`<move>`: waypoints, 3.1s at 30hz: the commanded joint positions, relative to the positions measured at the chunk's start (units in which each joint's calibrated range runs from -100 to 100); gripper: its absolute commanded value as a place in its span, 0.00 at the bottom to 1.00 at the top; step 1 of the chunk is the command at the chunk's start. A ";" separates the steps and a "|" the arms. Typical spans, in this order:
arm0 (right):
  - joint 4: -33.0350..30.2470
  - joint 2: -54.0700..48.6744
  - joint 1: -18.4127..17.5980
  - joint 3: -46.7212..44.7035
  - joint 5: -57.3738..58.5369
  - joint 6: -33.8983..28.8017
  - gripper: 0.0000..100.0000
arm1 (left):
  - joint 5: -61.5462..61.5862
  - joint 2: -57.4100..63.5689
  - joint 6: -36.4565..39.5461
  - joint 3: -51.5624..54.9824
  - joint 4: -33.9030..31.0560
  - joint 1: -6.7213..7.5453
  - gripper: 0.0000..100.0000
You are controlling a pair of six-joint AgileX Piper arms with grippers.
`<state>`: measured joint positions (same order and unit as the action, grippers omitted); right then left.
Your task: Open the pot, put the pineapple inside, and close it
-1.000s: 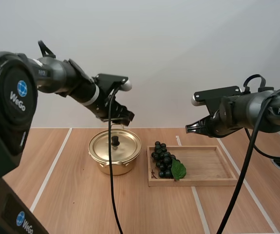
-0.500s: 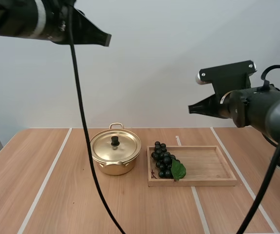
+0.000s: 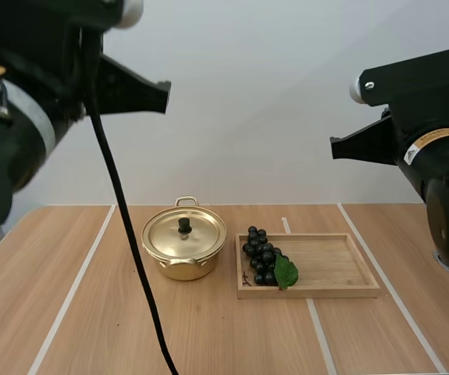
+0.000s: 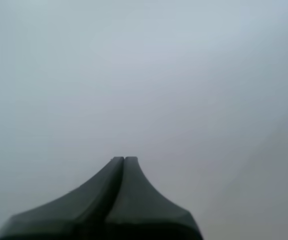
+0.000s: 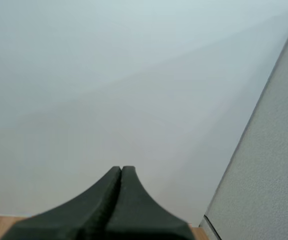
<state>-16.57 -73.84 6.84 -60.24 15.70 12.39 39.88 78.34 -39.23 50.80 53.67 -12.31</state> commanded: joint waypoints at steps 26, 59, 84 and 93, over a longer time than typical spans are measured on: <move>1.30 -13.10 -10.65 -13.09 -8.22 -0.13 0.00 | 2.60 21.66 4.47 18.06 -7.00 2.44 0.00; 5.04 -26.16 -5.57 -31.84 2.31 -0.13 0.00 | -11.75 21.66 27.52 40.62 -39.39 14.97 0.00; 14.38 -26.16 -5.57 -39.76 15.74 -0.13 0.00 | -5.97 21.66 30.84 49.20 -39.16 13.46 0.00; 14.38 -26.16 -5.57 -39.76 15.74 -0.13 0.00 | -5.97 21.66 30.84 49.20 -36.30 13.46 0.00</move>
<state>-2.32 -99.62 1.09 -99.90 31.53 12.39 34.00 99.74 -8.92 99.86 15.40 1.20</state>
